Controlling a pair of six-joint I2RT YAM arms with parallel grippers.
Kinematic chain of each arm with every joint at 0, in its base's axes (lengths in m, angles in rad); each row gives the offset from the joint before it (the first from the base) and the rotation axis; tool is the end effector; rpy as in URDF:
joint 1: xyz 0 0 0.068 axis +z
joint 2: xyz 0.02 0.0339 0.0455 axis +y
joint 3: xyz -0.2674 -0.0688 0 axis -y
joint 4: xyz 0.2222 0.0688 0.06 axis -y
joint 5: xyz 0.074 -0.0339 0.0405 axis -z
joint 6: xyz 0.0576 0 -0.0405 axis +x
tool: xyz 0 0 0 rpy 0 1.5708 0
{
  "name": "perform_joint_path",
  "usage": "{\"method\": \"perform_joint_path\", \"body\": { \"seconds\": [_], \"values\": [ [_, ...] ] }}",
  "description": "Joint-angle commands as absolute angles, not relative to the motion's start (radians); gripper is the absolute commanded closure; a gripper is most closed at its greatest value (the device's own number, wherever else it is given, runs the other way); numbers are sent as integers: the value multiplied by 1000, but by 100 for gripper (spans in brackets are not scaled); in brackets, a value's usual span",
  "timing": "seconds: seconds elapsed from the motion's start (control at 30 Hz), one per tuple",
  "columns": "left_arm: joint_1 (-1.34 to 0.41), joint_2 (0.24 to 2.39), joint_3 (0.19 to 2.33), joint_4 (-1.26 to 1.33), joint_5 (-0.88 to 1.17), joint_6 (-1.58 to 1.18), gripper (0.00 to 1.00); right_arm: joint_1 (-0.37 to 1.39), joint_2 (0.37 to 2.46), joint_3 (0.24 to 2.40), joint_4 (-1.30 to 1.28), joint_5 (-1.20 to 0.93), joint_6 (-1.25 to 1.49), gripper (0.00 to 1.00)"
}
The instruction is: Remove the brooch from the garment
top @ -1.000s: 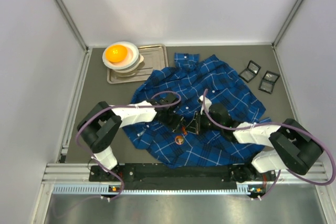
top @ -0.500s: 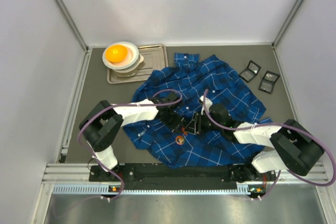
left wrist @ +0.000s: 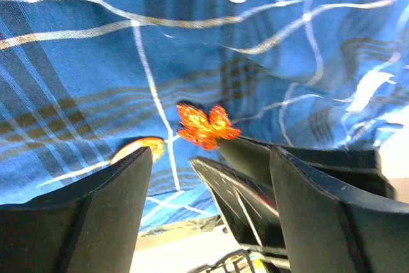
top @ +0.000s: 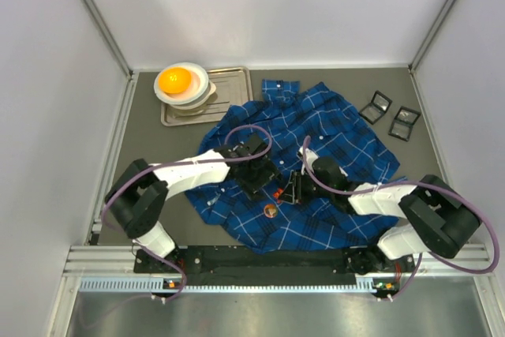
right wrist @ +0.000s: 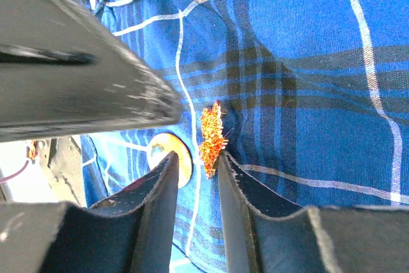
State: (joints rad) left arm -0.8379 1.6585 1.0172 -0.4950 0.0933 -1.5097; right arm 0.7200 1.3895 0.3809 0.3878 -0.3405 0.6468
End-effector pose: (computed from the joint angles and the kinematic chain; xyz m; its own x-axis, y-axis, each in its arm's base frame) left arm 0.2052 -0.2360 0.1759 -0.8019 -0.5946 0.0587 -0.5589 0.7118 -0.4253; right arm 0.1718 0.1762 0.1459 -0.8466 0.0130 -0.5320 -0.3954 0.6537 0.6452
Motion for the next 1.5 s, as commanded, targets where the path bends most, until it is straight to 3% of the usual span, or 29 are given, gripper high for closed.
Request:
{"method": "perform_joint_path", "body": {
  "seconds": [0.0, 0.07, 0.33, 0.43, 0.53, 1.0, 1.3, 1.47],
  "values": [
    [-839, 1523, 991, -434, -26, -1376, 20, 726, 1404, 423, 399, -338, 641, 70],
    [-839, 1484, 971, -411, -41, -1347, 20, 726, 1404, 425, 397, -336, 644, 74],
    [-865, 1457, 801, -244, -20, -1275, 48, 695, 1397, 414, 400, -333, 716, 90],
    [-876, 1465, 769, -232, -43, -1272, 51, 677, 1413, 399, 445, -388, 771, 96],
    [-884, 1457, 747, -251, -86, -1267, 51, 646, 1442, 370, 526, -451, 854, 100],
    [-903, 1399, 631, -236, -138, -1273, 52, 603, 1578, 255, 877, -620, 1218, 100],
    [-908, 1359, 612, -232, -164, -1246, 52, 606, 1766, 176, 1359, -692, 1462, 100],
    [-914, 1293, 611, -258, -190, -1215, 49, 647, 1708, 176, 1320, -692, 1477, 100]
  ]
}}
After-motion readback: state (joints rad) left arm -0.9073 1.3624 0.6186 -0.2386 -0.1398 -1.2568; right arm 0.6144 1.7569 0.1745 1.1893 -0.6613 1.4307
